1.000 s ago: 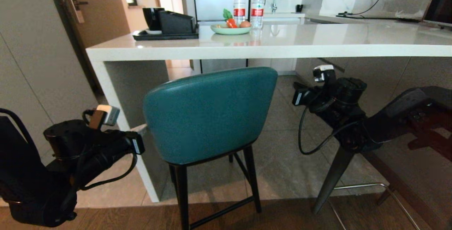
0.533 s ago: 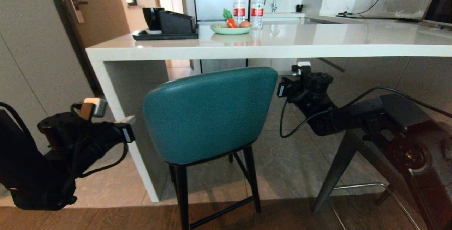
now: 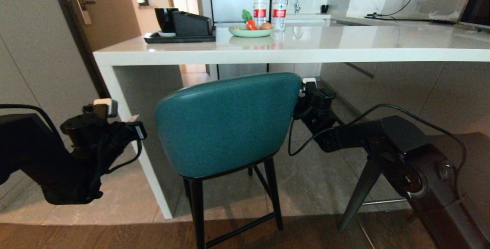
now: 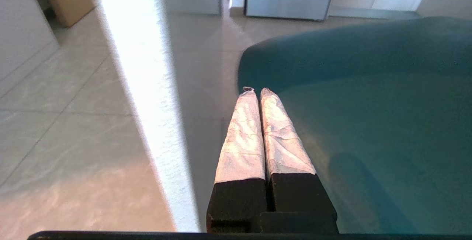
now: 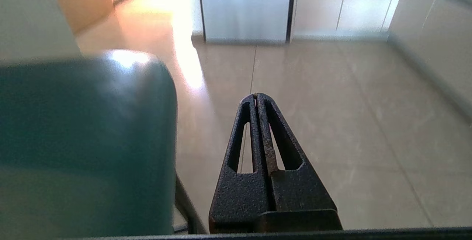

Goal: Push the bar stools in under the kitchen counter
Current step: Pull the blue chair out from under the dining table

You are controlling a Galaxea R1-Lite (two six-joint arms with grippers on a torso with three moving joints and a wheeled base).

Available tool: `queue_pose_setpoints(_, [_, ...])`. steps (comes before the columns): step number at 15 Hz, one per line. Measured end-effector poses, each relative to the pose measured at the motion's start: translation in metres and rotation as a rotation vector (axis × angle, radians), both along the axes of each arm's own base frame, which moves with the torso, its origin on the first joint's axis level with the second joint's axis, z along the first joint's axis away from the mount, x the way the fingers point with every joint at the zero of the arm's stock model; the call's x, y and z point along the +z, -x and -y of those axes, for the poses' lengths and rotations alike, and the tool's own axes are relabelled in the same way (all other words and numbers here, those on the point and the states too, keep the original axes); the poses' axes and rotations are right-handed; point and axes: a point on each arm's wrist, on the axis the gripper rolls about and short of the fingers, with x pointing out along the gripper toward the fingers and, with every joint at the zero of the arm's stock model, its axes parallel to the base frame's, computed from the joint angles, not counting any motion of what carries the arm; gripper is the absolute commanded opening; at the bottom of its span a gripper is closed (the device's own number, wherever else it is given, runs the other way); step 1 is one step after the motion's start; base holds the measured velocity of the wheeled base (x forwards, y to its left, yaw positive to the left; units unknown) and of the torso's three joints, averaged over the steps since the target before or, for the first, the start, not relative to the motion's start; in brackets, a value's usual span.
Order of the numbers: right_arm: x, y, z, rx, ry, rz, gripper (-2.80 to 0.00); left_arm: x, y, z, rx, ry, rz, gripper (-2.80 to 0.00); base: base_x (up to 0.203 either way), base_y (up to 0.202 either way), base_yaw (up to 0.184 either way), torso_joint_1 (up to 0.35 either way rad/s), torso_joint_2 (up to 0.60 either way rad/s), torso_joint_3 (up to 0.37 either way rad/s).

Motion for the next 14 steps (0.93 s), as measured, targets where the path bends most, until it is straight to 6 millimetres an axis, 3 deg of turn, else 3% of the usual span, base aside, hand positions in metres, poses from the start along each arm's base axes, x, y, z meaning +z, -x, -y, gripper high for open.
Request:
queue_pose_setpoints(6, [0.002,-0.003,0.006,0.018,-0.001,-0.021,-2.8,-0.013,-0.02,0.043,0.028,-0.068,0.005,-2.8,0.0,0.0,0.0,0.0,0.0,0.0])
queue_pose_setpoints(9, [0.009,-0.001,0.003,0.064,0.001,-0.028,-2.8,-0.013,-0.026,0.048,0.081,-0.07,0.019,-2.8,0.0,0.0,0.0,0.0,0.0,0.0])
queue_pose_setpoints(14, [0.016,0.002,-0.004,0.096,-0.037,-0.048,-2.8,-0.016,-0.009,0.047,0.098,-0.074,-0.028,-2.8,0.0,0.0,0.0,0.0,0.0,0.0])
